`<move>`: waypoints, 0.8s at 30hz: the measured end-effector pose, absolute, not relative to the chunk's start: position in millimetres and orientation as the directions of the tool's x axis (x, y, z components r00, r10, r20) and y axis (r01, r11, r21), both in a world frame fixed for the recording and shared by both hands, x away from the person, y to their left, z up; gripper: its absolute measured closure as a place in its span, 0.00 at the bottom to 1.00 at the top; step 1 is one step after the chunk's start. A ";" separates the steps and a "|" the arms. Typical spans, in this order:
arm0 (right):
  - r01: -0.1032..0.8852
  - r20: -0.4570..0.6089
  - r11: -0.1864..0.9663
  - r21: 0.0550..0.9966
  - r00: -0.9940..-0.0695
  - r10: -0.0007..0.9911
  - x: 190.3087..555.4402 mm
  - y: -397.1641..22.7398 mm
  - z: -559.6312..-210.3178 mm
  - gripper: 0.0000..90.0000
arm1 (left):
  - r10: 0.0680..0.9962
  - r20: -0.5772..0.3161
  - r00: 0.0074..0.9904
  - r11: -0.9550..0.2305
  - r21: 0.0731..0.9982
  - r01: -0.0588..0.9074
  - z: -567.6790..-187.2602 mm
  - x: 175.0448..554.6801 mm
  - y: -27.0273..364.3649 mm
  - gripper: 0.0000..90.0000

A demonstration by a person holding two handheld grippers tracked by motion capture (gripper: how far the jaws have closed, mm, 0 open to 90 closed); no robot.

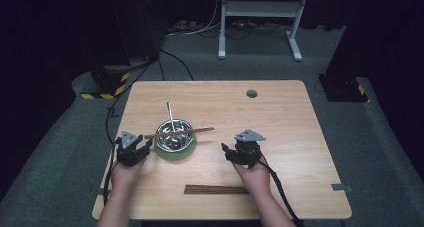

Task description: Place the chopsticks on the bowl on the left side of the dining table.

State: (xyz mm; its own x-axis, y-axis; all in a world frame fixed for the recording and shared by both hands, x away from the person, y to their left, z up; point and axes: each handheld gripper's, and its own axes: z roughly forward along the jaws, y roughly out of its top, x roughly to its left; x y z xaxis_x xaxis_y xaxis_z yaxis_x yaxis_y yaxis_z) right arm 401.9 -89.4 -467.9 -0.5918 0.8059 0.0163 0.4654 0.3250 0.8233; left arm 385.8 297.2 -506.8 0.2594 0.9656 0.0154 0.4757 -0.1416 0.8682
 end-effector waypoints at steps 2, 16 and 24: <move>0.467 0.021 0.321 0.824 -0.592 0.806 406.0 -85.8 -469.9 0.42 | 0.963 0.024 0.268 -0.153 0.868 0.472 -506.2 385.6 297.0 0.60; 0.457 0.012 0.366 0.811 -0.637 0.770 451.6 -48.9 -478.9 0.41 | 0.958 0.018 0.287 -0.157 0.869 0.469 -507.0 387.4 296.3 0.58; 0.463 0.007 0.389 0.796 -0.651 0.759 464.0 -36.3 -490.0 0.43 | 0.955 -0.006 0.296 -0.143 0.866 0.479 -509.2 389.6 296.6 0.58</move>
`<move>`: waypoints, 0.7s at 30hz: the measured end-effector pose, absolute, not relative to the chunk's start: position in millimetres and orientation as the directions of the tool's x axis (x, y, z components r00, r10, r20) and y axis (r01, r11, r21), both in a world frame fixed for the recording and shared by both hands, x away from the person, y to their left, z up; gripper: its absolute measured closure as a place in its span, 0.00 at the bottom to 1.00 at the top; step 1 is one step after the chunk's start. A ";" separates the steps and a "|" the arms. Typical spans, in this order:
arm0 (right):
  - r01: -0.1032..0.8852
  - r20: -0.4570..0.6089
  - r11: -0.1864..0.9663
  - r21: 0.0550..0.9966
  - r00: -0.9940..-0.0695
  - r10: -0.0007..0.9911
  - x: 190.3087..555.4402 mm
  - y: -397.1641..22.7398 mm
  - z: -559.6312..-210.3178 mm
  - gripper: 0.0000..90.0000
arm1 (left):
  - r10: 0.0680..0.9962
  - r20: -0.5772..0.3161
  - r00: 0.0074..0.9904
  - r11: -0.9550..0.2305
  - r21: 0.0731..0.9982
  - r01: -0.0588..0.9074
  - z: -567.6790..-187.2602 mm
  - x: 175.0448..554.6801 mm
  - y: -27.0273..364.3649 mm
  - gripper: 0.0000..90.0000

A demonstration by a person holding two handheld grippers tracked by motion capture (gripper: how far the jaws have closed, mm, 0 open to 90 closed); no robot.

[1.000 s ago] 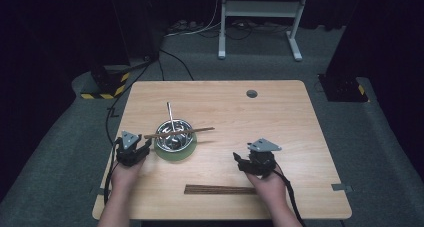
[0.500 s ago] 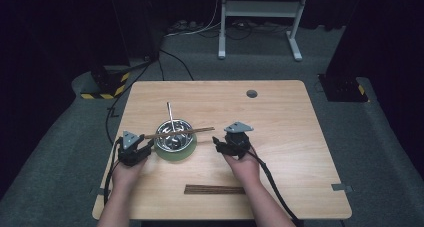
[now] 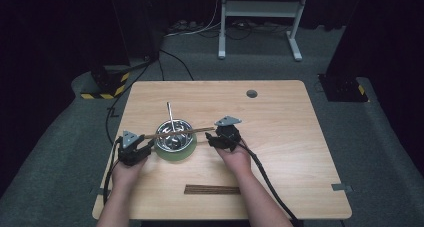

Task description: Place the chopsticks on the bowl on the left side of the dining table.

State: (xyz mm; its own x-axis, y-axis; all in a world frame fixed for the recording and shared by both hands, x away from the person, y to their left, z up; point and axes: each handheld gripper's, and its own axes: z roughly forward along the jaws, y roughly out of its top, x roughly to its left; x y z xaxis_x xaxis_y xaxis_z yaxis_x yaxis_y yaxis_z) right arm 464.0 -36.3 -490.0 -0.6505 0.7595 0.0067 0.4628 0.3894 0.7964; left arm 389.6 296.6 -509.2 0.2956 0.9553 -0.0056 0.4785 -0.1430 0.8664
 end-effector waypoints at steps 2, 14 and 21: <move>0.460 0.009 0.389 0.798 -0.654 0.757 464.2 -33.9 -491.8 0.43 | 0.954 0.000 0.301 -0.150 0.867 0.475 -508.9 389.9 296.8 0.58; 0.452 0.010 0.401 0.797 -0.673 0.739 460.1 -25.5 -495.3 0.44 | 0.951 0.001 0.309 -0.154 0.870 0.469 -508.2 389.8 298.2 0.58; 0.438 0.003 0.406 0.802 -0.683 0.730 451.6 -23.6 -493.8 0.44 | 0.951 -0.008 0.308 -0.141 0.877 0.460 -507.5 389.2 302.3 0.59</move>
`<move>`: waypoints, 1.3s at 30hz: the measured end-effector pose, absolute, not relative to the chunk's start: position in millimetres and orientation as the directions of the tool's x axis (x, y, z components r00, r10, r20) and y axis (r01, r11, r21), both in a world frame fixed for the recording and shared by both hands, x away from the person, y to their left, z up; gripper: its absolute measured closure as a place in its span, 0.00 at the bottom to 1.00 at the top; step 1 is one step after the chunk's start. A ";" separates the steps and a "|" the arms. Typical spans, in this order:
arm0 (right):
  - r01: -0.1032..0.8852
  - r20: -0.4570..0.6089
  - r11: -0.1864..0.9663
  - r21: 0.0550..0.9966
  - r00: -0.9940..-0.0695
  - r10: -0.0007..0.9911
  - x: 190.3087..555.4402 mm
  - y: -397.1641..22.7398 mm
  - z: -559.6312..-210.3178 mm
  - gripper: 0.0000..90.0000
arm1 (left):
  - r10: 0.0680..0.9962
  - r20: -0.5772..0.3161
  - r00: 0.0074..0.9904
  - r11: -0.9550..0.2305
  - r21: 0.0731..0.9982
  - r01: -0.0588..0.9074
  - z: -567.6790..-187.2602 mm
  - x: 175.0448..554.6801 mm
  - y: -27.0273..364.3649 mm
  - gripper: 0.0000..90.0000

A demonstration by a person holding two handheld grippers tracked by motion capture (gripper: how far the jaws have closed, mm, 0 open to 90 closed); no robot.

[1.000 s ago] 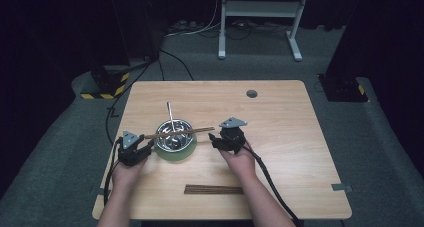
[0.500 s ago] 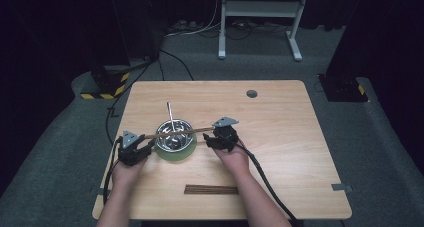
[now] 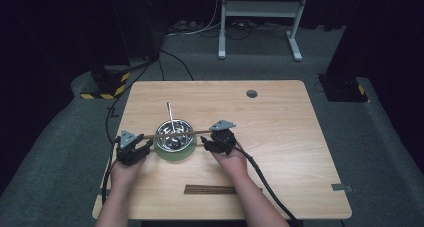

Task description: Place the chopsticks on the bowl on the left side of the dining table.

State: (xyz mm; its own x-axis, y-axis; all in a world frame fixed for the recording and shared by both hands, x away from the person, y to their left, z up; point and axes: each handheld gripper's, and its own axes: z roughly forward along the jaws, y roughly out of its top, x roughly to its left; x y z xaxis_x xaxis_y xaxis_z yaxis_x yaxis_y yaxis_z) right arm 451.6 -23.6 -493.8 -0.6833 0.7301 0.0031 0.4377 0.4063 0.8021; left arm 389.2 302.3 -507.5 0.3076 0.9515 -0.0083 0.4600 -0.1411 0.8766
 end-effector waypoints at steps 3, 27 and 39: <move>0.438 0.007 0.397 0.807 -0.679 0.734 449.5 -24.5 -494.0 0.45 | 0.951 -0.009 0.310 -0.142 0.877 0.459 -507.7 389.3 302.5 0.59; 0.403 -0.048 0.389 0.828 -0.641 0.766 432.0 -44.9 -493.8 0.60 | 0.956 -0.007 0.292 -0.131 0.883 0.450 -506.8 376.9 312.4 0.70; 0.421 -0.054 0.381 0.823 -0.611 0.790 432.8 -39.8 -501.0 0.78 | 0.959 0.005 0.284 -0.141 0.876 0.461 -509.1 377.2 313.8 0.76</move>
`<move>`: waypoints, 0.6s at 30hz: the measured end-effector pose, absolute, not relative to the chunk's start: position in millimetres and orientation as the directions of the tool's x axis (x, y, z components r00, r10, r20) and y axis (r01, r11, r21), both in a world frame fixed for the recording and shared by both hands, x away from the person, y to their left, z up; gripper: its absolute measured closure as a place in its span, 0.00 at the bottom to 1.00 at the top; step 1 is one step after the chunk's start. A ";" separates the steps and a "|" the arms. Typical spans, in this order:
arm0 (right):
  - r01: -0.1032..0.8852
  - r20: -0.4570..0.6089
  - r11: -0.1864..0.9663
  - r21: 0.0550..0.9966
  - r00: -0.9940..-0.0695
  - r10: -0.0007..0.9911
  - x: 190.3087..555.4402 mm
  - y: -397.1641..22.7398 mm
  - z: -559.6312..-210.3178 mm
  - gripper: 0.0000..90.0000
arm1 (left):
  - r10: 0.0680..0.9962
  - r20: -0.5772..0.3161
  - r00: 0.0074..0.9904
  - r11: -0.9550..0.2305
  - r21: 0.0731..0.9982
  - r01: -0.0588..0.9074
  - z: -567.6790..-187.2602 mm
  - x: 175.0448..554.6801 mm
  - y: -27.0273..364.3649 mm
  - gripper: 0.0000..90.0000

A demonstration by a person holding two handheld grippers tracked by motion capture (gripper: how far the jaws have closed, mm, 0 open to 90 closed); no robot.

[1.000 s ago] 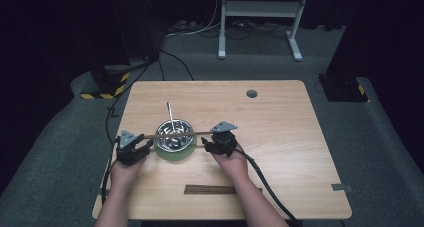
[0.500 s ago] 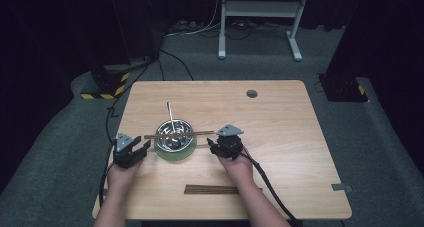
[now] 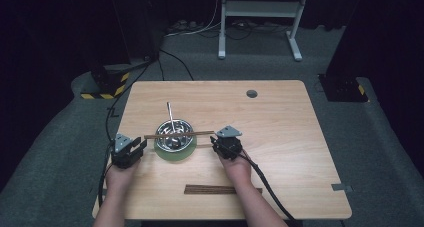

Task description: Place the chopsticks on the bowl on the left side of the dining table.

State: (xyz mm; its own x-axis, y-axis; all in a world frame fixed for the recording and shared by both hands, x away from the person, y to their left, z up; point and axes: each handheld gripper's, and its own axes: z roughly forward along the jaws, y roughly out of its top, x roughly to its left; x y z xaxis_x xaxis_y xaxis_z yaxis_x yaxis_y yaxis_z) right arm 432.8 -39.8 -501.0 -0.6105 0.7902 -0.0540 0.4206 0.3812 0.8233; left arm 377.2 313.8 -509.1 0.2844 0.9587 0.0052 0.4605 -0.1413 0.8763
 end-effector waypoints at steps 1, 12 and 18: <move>0.419 -0.055 0.381 0.824 -0.610 0.791 432.6 -39.6 -501.0 0.78 | 0.959 0.005 0.285 -0.141 0.876 0.461 -509.4 377.3 313.9 0.77; 0.420 -0.052 0.378 0.825 -0.610 0.791 431.8 -39.3 -499.9 0.79 | 0.960 0.007 0.278 -0.140 0.876 0.462 -510.8 378.7 314.7 0.81; 0.418 -0.056 0.384 0.823 -0.614 0.787 431.2 -37.7 -500.5 0.79 | 0.961 0.004 0.276 -0.137 0.876 0.463 -511.1 379.0 315.6 0.83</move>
